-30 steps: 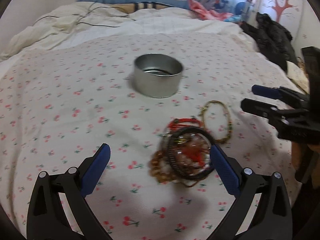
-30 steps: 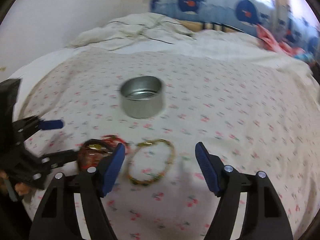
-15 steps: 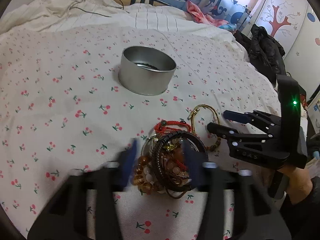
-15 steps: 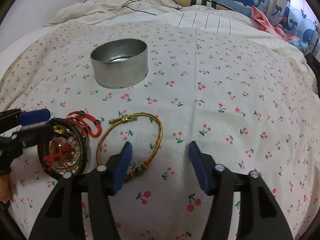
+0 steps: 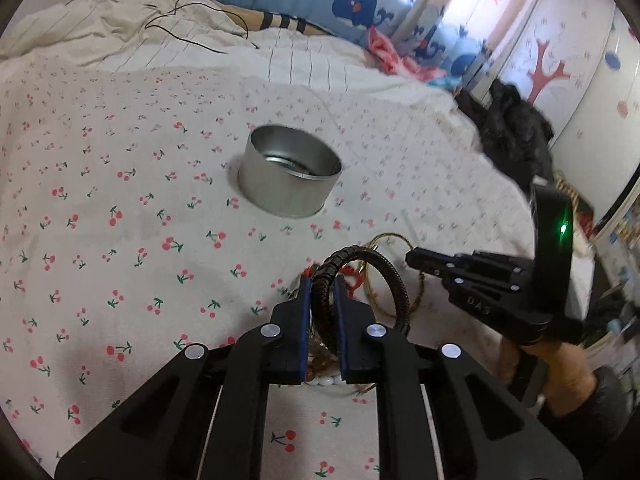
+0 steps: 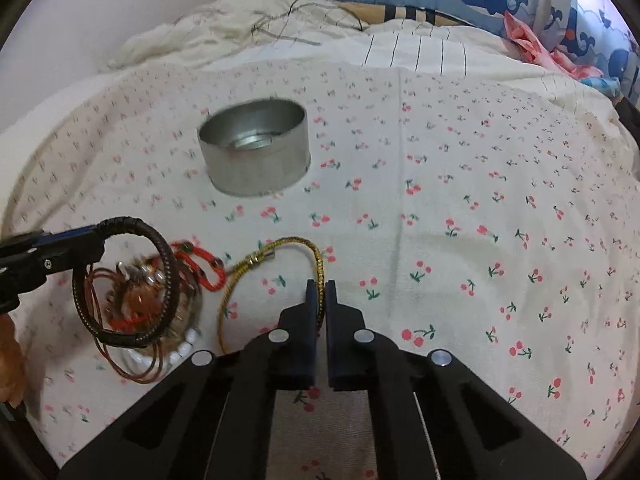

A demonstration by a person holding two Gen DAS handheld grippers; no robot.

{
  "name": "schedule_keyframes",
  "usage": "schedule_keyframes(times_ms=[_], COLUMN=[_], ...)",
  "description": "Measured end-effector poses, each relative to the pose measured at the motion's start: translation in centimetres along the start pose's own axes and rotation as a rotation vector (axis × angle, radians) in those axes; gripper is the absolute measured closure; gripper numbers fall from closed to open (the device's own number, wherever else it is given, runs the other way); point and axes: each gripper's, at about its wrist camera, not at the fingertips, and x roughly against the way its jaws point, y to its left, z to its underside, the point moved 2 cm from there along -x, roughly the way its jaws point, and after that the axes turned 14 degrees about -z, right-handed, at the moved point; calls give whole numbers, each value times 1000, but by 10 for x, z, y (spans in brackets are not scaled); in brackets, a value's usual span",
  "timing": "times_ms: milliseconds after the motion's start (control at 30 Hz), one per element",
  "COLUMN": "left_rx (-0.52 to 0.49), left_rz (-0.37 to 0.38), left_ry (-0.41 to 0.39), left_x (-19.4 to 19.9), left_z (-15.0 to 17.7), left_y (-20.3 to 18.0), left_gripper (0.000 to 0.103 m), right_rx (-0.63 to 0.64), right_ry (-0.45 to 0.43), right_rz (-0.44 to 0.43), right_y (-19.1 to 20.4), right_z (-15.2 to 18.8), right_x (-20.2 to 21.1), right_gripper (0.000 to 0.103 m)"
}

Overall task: Organize jewelry
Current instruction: 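Grasp the black cord bracelet with the left gripper while the right grasps the gold bracelet, then lift the black bracelet with the left gripper while the right lifts the gold bracelet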

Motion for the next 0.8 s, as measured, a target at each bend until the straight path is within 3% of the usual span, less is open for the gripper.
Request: schedule_keyframes(times_ms=[167,267,433,467,500,533,567,600,633,700,733,767,800], left_rx=[61,125,160,162,162,165,178,187,193,189,187,188,189], left_rz=[28,42,6,-4,-11,-15,-25,-31,-28,-34,-41,-44,-47], left_ry=[14,81,133,135,140,145,150,153,161,172,173,174,181], left_x=[-2,-13,-29,-31,-33,-35,-38,-40,-43,-47,-48,-50,-53], left_z=[-3,0,4,4,4,4,4,5,5,6,7,6,6], left_y=[11,23,32,31,31,31,34,36,35,35,36,37,36], left_gripper=[93,92,90,88,78,62,54,47,47,47,45,43,40], right_rx=[7,16,21,17,15,8,-1,-10,-24,-42,-51,-57,-62], right_ry=[-41,-37,-31,-26,-12,0,7,20,41,55,58,54,48], right_rz=[6,16,16,17,16,24,30,29,29,45,48,44,41], right_y=[2,3,4,5,4,2,-1,-3,-6,-11,-13,-14,-14], right_z=[-6,-6,-6,-6,-4,-3,-2,-1,0,3,4,4,5], right_x=[9,8,7,6,4,1,-1,-3,-7,-12,-13,-12,-12], right_gripper=[99,99,99,99,99,99,99,99,99,90,82,65,62])
